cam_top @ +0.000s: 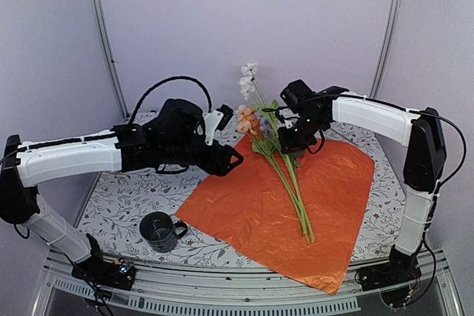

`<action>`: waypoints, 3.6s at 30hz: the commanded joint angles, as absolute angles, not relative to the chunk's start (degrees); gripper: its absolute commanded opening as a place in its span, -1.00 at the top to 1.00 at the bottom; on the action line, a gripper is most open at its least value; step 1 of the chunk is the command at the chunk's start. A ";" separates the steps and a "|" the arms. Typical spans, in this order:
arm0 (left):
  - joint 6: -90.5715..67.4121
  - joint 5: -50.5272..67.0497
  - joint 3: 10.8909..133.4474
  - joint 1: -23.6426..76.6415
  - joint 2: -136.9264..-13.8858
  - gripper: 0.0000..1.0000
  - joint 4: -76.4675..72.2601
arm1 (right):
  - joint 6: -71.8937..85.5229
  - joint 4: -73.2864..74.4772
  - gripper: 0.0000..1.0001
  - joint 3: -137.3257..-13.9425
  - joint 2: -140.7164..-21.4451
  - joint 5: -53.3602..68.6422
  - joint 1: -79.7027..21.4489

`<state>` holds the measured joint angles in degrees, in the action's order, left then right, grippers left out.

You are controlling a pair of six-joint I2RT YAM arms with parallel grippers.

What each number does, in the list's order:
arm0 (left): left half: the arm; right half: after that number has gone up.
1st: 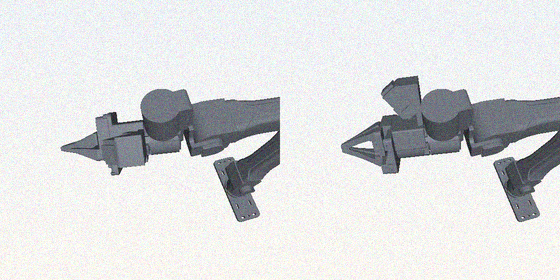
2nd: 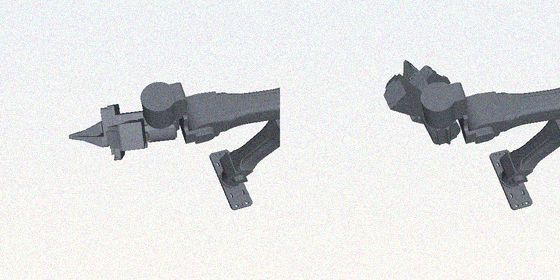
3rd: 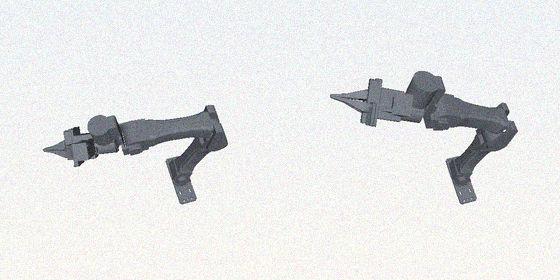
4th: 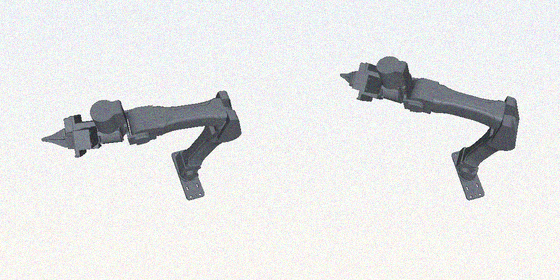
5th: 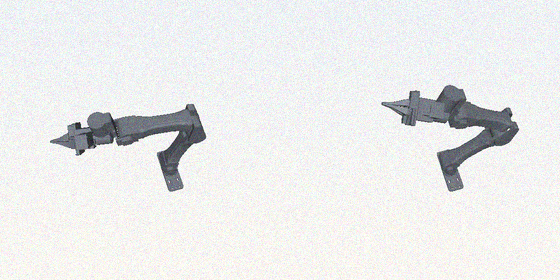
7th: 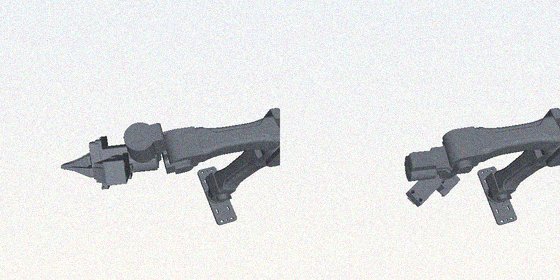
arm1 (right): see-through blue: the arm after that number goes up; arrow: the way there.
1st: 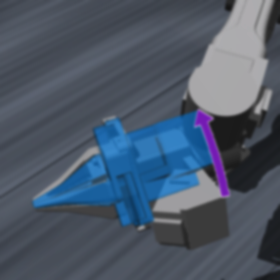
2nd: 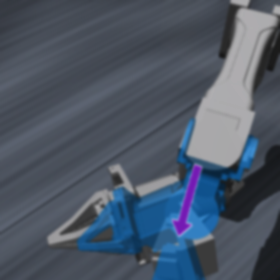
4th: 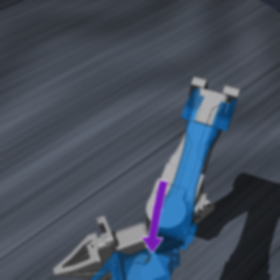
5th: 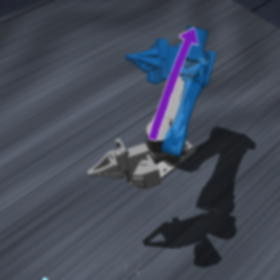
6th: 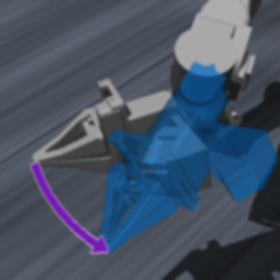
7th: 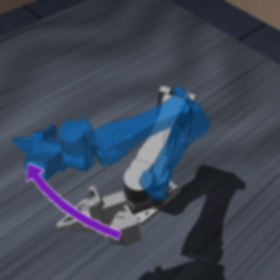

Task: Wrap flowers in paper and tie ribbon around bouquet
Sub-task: Place the fake flower on the flattened wrapping paper, then adjust the flattened wrapping paper at the center of the board, then pick up the bottom corner of the flattened wrapping paper from the center of the board.

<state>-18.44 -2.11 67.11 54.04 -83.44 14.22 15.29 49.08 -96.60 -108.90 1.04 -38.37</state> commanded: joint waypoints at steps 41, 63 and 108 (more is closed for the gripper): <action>-28.75 -13.98 65.80 57.62 -107.56 0.23 43.07 | 13.13 41.20 0.08 -73.27 -109.48 3.88 -23.13; -12.38 -18.41 67.77 51.90 -101.81 0.10 30.48 | 13.80 44.01 0.11 -76.38 -102.65 8.02 -27.08; -3.18 -13.82 38.83 66.07 -55.61 -0.32 -1.95 | 22.21 50.07 0.94 -77.22 -111.15 -2.00 -73.64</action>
<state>-9.98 -21.52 45.45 64.82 -60.75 13.23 24.25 51.31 -78.17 -113.82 -1.30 -77.10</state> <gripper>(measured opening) 0.665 0.042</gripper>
